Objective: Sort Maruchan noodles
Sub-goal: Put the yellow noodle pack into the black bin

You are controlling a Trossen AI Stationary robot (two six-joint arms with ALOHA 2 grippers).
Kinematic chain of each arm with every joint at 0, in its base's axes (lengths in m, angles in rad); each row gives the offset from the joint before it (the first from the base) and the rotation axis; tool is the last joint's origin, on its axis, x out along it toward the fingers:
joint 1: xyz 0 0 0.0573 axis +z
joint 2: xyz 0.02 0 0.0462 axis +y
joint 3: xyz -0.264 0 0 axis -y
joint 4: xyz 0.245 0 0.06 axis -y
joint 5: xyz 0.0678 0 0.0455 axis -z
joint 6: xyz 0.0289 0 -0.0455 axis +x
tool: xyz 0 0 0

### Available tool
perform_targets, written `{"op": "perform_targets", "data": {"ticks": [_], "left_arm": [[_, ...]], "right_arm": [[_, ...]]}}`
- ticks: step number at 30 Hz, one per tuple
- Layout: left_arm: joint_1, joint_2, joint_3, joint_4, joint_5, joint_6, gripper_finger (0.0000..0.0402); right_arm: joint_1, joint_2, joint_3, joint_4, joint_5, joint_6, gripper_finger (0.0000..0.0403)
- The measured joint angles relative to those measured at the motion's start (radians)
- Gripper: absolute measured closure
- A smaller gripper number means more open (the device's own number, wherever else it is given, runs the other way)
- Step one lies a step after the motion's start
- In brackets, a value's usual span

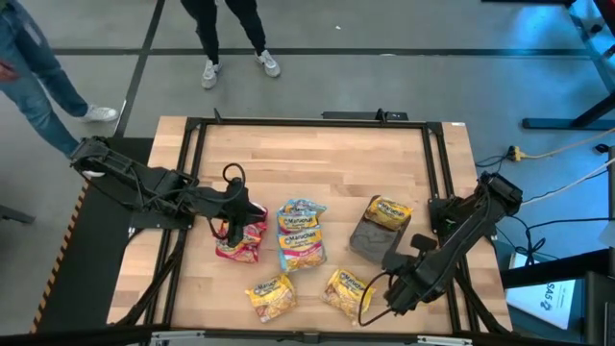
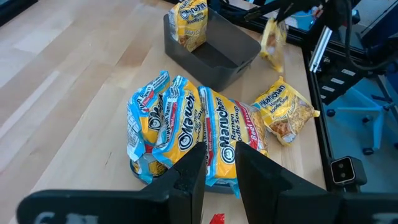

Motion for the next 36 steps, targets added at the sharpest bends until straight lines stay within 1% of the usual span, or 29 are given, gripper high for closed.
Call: {"op": "perform_targets", "data": {"ticks": [6,18,22,30,34,36], "left_arm": [[0.000,0.000,0.000,-0.014,0.000,0.000,0.0321],[0.000,0.000,0.000,-0.051,0.000,0.012,0.0321],[0.000,0.000,0.000,-0.053,0.000,0.024,0.0321],[0.000,0.000,0.000,-0.053,0.000,0.025,0.0321],[0.000,0.000,0.000,-0.053,0.000,0.024,0.0321],[0.000,0.000,0.000,-0.053,0.000,0.024,0.0321]], "right_arm": [[0.000,0.000,0.079,-0.096,0.046,0.029,0.0403],[0.000,0.000,0.200,-0.104,0.173,0.050,0.0403],[0.000,0.000,0.264,-0.105,0.250,0.047,0.0403],[-0.011,0.000,0.388,-0.104,0.451,0.034,0.0403],[-0.051,0.000,0.404,-0.105,0.505,-0.012,0.0403],[-0.082,0.000,0.405,-0.105,0.510,-0.046,0.0403]]}}
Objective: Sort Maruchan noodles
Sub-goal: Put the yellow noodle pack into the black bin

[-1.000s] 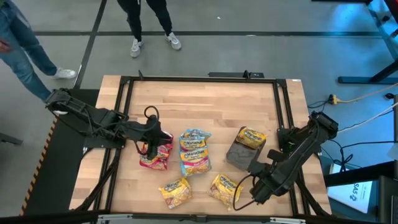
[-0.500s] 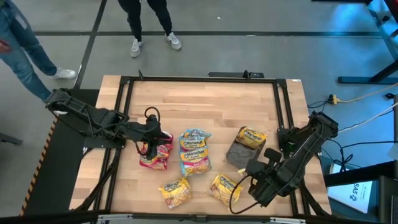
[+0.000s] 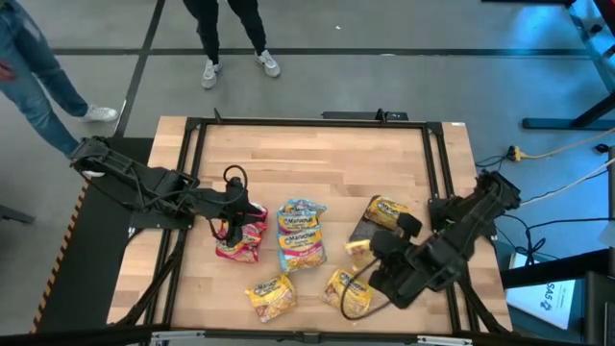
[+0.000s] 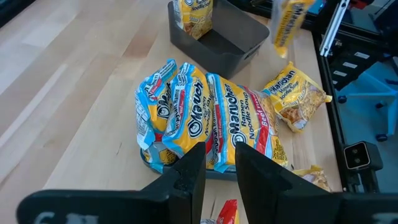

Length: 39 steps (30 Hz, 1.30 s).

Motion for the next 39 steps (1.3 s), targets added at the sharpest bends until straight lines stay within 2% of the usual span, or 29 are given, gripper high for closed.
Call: {"op": "perform_targets", "data": {"ticks": [8,14,19,30,35,39], "left_arm": [[0.000,0.000,0.000,0.000,0.001,-0.001,0.0321],[0.000,0.000,0.000,0.000,0.001,-0.002,0.0321],[0.000,0.000,0.000,0.000,0.001,-0.003,0.0321],[0.000,0.000,0.000,0.000,0.001,-0.006,0.0321],[0.000,0.000,0.000,0.000,0.001,-0.007,0.0321],[0.000,0.000,0.000,0.001,0.001,-0.007,0.0321]], "right_arm": [[-0.125,-0.012,0.000,-0.001,0.005,-0.114,0.0403],[-0.162,-0.096,-0.013,0.000,-0.012,-0.147,0.0403],[-0.190,-0.175,-0.114,-0.001,-0.093,-0.141,0.0403],[-0.215,-0.264,-0.359,-0.001,-0.219,-0.131,0.0403],[-0.213,-0.303,-0.453,0.000,-0.249,-0.094,0.0403],[-0.215,-0.305,-0.478,0.001,-0.250,-0.095,0.0403]]}}
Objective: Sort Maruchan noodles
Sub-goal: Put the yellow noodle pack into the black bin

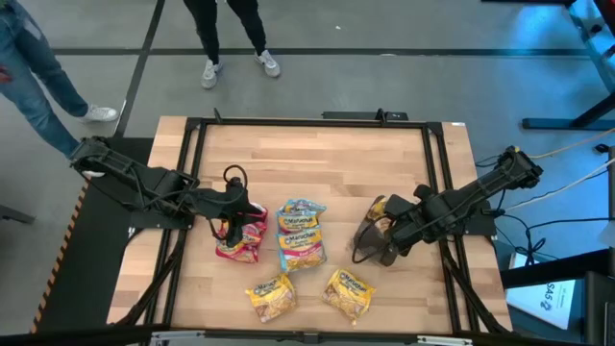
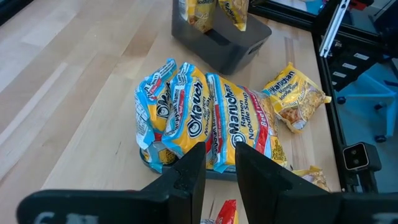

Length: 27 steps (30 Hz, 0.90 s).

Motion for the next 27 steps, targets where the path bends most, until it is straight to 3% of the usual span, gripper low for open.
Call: {"op": "perform_targets", "data": {"ticks": [16,27], "left_arm": [[0.000,0.000,0.000,0.002,0.000,-0.001,0.0321],[0.000,0.000,0.000,0.000,0.000,-0.001,0.0321]], "right_arm": [[-0.149,0.015,-0.007,0.001,-0.055,-0.177,0.0403],[-0.151,0.067,-0.007,0.017,-0.103,-0.246,0.0403]]}}
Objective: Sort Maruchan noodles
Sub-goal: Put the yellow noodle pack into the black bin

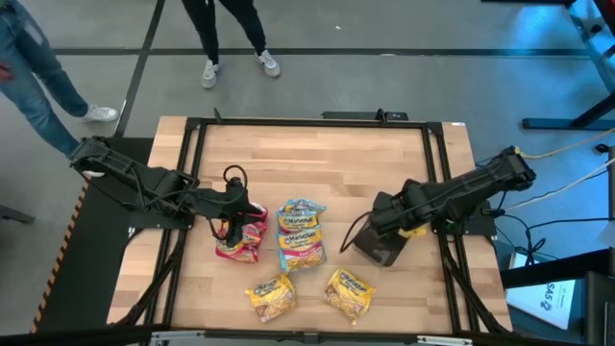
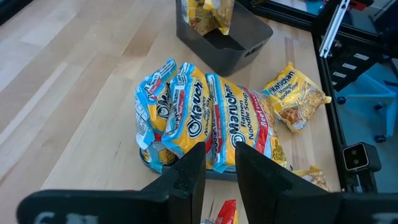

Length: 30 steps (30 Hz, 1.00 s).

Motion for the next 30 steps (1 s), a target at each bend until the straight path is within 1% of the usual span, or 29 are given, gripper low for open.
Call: {"op": "perform_targets", "data": {"ticks": [5,11,20,24,30], "left_arm": [[0.000,0.000,0.000,0.000,0.000,0.000,0.0321],[0.000,0.000,0.000,-0.008,0.002,0.000,0.0321],[0.000,0.000,0.000,-0.013,0.012,0.000,0.0321],[0.000,0.000,0.000,-0.019,0.013,0.000,0.0321],[0.000,0.000,0.000,-0.024,0.013,0.001,0.0321]], "right_arm": [[0.002,0.022,0.001,0.042,-0.022,-0.019,0.0403],[0.000,0.059,0.001,0.048,-0.039,-0.040,0.0403],[-0.040,0.124,0.000,0.076,-0.063,-0.065,0.0403],[-0.053,0.131,0.000,0.082,-0.083,-0.067,0.0403],[-0.053,0.131,0.000,0.091,-0.083,-0.067,0.0403]]}}
